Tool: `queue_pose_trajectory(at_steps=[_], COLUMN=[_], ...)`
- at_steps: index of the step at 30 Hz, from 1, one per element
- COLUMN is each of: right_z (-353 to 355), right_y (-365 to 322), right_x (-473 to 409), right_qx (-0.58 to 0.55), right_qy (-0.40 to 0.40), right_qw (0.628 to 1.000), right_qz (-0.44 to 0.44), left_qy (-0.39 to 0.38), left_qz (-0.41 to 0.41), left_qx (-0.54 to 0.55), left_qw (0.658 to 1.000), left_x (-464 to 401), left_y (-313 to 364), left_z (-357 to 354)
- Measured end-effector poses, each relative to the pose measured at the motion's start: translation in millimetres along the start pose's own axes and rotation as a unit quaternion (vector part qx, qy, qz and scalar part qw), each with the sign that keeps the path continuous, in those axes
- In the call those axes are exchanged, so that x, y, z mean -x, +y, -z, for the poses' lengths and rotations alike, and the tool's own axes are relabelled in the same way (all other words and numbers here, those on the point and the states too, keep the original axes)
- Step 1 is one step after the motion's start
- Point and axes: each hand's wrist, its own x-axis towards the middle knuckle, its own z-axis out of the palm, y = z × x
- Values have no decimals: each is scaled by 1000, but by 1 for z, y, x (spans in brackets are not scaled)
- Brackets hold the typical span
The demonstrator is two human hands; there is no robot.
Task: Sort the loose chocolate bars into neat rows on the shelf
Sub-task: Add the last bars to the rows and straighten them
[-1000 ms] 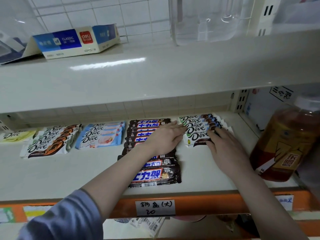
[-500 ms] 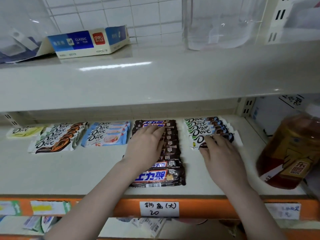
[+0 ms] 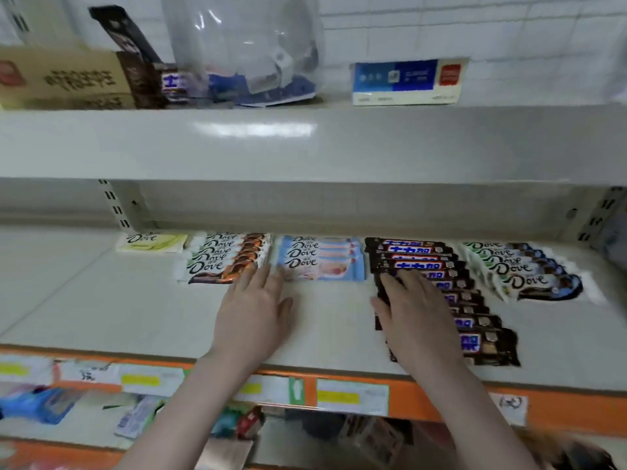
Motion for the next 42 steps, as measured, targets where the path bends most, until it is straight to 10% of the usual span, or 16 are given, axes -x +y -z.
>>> queue_pose_trajectory(at_steps=[11,42], right_z=[-46,-64], right_y=[-135,-187], right_x=[-48,-80], right_qx=[7,34], right_qy=[-4,-30], right_qw=[1000,991], right_qz=[6,127], left_qy=[-21,-58], left_qz=[-67,-118], left_qx=[13,36], left_qw=[997,991], left_x=[-11,-39], left_y=[-156,-194], left_z=[-8,-21])
